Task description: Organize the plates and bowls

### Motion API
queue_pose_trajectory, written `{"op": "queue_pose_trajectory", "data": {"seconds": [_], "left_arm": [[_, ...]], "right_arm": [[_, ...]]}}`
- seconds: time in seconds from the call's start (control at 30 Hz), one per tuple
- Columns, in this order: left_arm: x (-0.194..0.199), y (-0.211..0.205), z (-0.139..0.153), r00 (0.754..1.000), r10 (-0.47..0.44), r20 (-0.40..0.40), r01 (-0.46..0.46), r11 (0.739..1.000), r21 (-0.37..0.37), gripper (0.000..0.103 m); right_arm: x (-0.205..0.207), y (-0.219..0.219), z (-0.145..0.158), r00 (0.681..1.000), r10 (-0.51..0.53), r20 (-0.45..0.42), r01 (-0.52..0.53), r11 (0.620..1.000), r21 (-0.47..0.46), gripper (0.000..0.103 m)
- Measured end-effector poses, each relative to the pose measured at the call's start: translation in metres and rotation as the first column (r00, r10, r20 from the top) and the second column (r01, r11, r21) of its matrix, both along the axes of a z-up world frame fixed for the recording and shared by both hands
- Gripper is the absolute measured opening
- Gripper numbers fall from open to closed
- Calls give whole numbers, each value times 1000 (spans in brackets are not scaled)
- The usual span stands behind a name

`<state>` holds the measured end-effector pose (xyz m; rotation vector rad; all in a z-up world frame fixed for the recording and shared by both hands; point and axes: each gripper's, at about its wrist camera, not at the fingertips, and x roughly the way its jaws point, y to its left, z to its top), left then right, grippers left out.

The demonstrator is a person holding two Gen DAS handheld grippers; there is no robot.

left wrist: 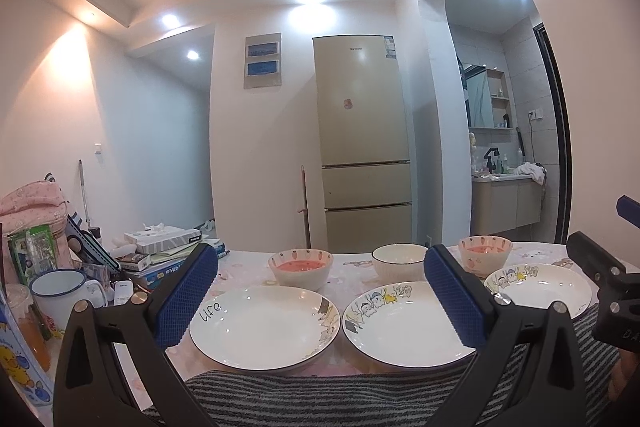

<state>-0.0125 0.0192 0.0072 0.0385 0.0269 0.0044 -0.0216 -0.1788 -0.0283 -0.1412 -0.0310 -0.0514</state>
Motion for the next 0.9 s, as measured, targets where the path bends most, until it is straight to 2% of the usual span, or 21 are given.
{"op": "queue_pose_trajectory", "data": {"seconds": [0.1,0.23,0.37,0.47,0.6,0.73,0.9], "left_arm": [[-2,2,7,1000,-15,3,15,1000,5,103],[0,3,27,1000,-16,-10,16,999,31,103],[13,13,57,998,-22,-57,22,1000,-16,103],[32,19,78,997,-13,-72,11,999,-36,103],[62,21,105,995,-22,-95,19,999,-35,103],[89,14,132,997,-3,-80,1,1000,-27,103],[123,1,162,994,-55,-97,52,998,-32,101]], "right_arm": [[-3,2,10,1000,-1,1,1,1000,-8,103],[3,-2,41,997,47,-65,-46,999,27,103],[23,-10,78,983,123,-135,-110,988,105,103],[41,-9,108,976,146,-160,-129,985,115,103],[66,-8,151,980,152,-129,-129,977,168,103],[93,-1,189,985,156,-80,-137,970,202,103],[122,1,218,994,108,-14,-103,973,208,103]]}}
